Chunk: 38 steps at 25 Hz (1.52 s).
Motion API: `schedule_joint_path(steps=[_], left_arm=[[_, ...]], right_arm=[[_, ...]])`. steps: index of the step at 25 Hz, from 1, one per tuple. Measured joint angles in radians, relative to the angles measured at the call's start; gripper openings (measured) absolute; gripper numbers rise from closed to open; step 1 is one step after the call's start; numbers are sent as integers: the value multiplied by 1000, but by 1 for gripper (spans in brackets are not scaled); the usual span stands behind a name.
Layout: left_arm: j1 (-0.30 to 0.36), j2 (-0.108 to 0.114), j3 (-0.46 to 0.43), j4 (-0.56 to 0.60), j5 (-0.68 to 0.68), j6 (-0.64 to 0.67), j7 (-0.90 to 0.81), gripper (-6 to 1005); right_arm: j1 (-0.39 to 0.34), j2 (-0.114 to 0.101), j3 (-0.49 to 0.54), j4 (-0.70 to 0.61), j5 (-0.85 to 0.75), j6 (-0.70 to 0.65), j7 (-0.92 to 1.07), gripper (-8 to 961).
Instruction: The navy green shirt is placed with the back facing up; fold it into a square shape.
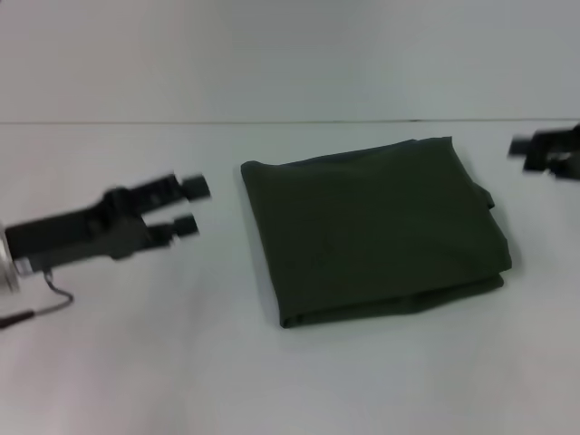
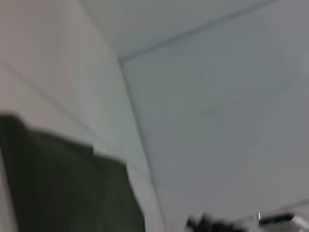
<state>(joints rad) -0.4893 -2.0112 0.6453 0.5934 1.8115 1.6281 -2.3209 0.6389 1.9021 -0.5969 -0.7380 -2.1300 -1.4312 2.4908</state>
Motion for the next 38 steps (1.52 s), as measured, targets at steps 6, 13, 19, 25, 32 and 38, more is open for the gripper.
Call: schedule_joint_path(steps=[6, 13, 19, 25, 32, 38], left_arm=[[3, -52, 15, -1, 77, -4, 19, 944], [-12, -107, 84, -45, 144, -153, 49, 944], [-29, -131, 86, -93, 147, -214, -146, 944], [-35, -151, 87, -125, 137, -278, -228, 944], [-44, -151, 89, -146, 143, -337, -224, 944], [-56, -153, 102, -174, 145, -369, -194, 925]], right_arm=[[-99, -22, 136, 40, 179, -102, -163, 526], [-187, -13, 215, 120, 300, -112, -287, 698], [-183, -16, 207, 128, 274, -103, -297, 747], [-175, -11, 208, 121, 276, -103, -299, 744], [-175, -11, 215, 127, 280, -109, -308, 744], [-174, -11, 218, 127, 282, -110, -310, 744]])
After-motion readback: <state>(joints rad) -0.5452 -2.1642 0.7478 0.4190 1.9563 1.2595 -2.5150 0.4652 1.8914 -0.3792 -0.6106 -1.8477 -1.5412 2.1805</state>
